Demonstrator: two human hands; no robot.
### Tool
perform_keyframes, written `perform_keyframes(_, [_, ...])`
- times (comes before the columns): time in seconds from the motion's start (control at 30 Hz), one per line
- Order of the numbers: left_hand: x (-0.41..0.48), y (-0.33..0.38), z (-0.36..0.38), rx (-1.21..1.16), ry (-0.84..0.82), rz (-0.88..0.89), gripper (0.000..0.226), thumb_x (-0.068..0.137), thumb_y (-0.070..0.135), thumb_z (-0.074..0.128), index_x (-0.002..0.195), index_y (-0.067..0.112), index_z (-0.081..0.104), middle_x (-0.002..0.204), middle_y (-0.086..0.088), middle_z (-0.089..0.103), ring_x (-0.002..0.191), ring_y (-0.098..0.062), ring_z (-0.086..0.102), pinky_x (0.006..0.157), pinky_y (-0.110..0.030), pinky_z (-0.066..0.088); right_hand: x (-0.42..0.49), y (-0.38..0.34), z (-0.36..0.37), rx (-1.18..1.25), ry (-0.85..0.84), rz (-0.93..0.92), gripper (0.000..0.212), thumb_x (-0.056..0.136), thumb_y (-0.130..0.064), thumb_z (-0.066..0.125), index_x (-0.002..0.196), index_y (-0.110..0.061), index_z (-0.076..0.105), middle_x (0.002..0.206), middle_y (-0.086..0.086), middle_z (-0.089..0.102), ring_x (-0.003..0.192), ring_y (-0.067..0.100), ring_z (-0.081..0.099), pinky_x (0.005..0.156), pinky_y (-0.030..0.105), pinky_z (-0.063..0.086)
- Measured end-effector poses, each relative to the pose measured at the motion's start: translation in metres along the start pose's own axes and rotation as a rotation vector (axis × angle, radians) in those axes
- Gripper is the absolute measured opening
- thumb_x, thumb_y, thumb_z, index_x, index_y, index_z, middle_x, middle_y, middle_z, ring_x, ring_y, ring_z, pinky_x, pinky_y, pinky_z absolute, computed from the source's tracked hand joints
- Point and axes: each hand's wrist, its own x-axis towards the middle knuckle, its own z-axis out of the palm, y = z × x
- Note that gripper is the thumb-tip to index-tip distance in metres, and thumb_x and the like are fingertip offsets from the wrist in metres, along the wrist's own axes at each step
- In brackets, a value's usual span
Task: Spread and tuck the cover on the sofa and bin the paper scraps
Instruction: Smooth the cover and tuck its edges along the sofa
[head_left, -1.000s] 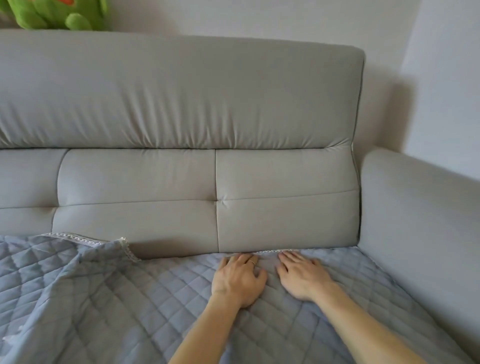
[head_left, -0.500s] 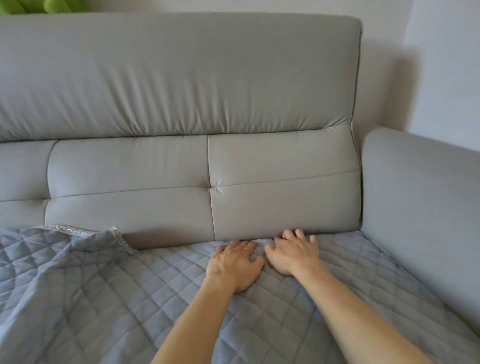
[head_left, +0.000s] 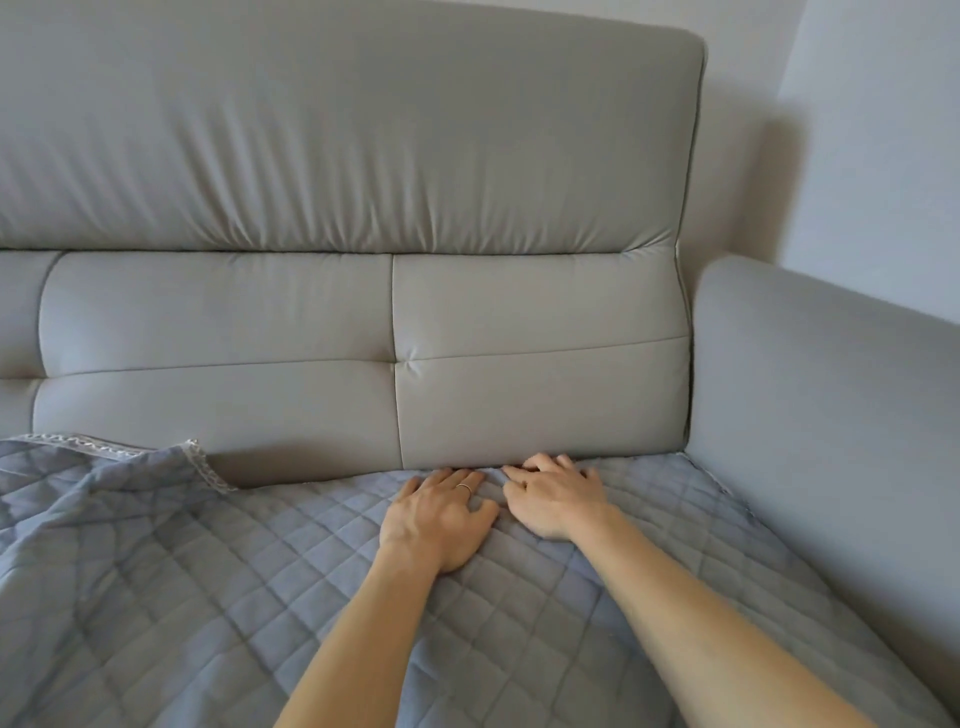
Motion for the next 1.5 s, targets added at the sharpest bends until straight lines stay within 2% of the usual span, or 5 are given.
perform_keyframes(0.23, [0.000, 0.024, -0.016, -0.018, -0.007, 0.017, 0.060, 0.095, 0.051, 0.026, 0.152, 0.033, 0.027, 0.159, 0.014, 0.025, 0.146, -0.007, 0.017, 0.120, -0.034, 0.011, -0.031, 0.069, -0.030, -0.006, 0.002, 0.100, 0.058, 0.096, -0.054, 0.015, 0.152, -0.041, 0.020, 0.161, -0.021, 0.010, 0.149, 0.009, 0.008, 0.116, 0.059, 0.009])
perform_keyframes(0.67, [-0.019, 0.046, 0.012, -0.047, -0.043, -0.063, 0.061, 0.100, 0.052, 0.013, 0.156, 0.028, 0.014, 0.163, 0.009, 0.008, 0.150, -0.010, 0.003, 0.121, -0.046, 0.000, -0.012, 0.030, -0.019, -0.041, -0.030, 0.438, 0.062, 0.093, -0.047, 0.013, 0.148, -0.029, 0.037, 0.157, 0.001, 0.024, 0.144, 0.027, 0.012, 0.103, 0.077, 0.003])
perform_keyframes(0.87, [-0.019, 0.036, -0.016, 0.014, 0.032, -0.077, 0.060, 0.100, 0.050, 0.012, 0.155, 0.027, 0.018, 0.163, 0.006, 0.010, 0.150, -0.013, 0.005, 0.120, -0.049, 0.001, -0.034, 0.011, -0.029, -0.040, 0.022, 0.366, 0.069, 0.094, -0.052, 0.011, 0.156, -0.023, 0.015, 0.165, 0.004, 0.004, 0.150, 0.030, -0.007, 0.109, 0.070, -0.012])
perform_keyframes(1.2, [-0.135, 0.015, -0.033, 0.134, -0.022, 0.173, 0.052, 0.101, 0.048, 0.022, 0.153, 0.041, 0.016, 0.162, 0.014, 0.009, 0.149, -0.009, 0.006, 0.119, -0.051, 0.000, -0.171, -0.038, 0.008, -0.120, 0.138, -0.025, 0.062, 0.097, -0.051, 0.025, 0.153, -0.024, 0.024, 0.165, 0.002, 0.006, 0.149, 0.020, -0.017, 0.114, 0.062, -0.014])
perform_keyframes(1.5, [-0.281, -0.099, -0.080, 0.052, 0.204, -0.295, 0.052, 0.101, 0.051, 0.026, 0.152, 0.043, 0.021, 0.161, 0.013, 0.016, 0.149, -0.011, 0.011, 0.121, -0.045, 0.009, -0.228, -0.115, 0.028, 0.129, 0.098, -0.235, 0.064, 0.097, -0.062, 0.021, 0.154, -0.035, 0.020, 0.165, -0.006, 0.006, 0.150, 0.013, -0.010, 0.120, 0.052, 0.000])
